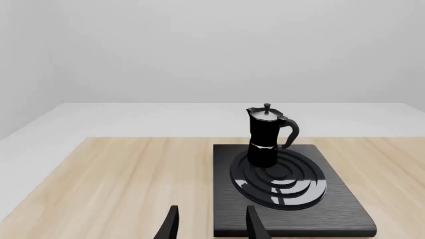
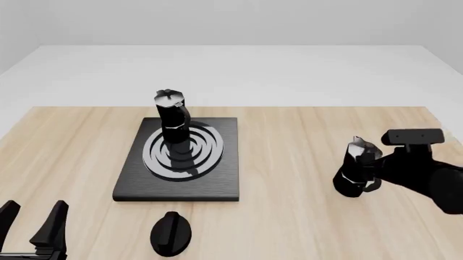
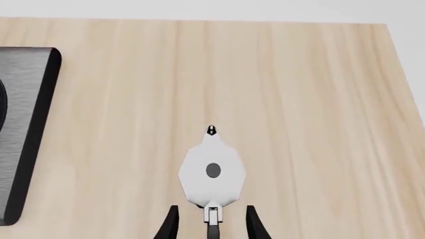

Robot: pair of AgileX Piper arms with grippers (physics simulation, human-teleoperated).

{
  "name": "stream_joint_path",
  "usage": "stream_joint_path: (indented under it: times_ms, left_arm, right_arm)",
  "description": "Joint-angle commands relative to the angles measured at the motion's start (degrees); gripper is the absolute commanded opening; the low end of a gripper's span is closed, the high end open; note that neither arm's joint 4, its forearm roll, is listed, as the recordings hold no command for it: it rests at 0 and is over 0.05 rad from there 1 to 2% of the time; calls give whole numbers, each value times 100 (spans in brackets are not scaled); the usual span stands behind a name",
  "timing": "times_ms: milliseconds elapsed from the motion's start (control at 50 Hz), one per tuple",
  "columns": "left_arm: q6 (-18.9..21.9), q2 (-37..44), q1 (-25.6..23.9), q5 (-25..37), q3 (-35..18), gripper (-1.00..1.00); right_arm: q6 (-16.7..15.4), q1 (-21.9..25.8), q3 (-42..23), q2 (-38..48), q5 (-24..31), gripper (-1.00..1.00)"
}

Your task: Put both moka pots on the stove.

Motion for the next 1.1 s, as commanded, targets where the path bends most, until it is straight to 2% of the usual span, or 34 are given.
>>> stream_joint_path:
  times_ms: [20,1100]
  left_arm:
    - [0,0,0,0,0,100]
    - [0,0,0,0,0,100]
  right_arm:
    - [13,21,74,80,-105,100]
    - [166,36,422,471,-641,100]
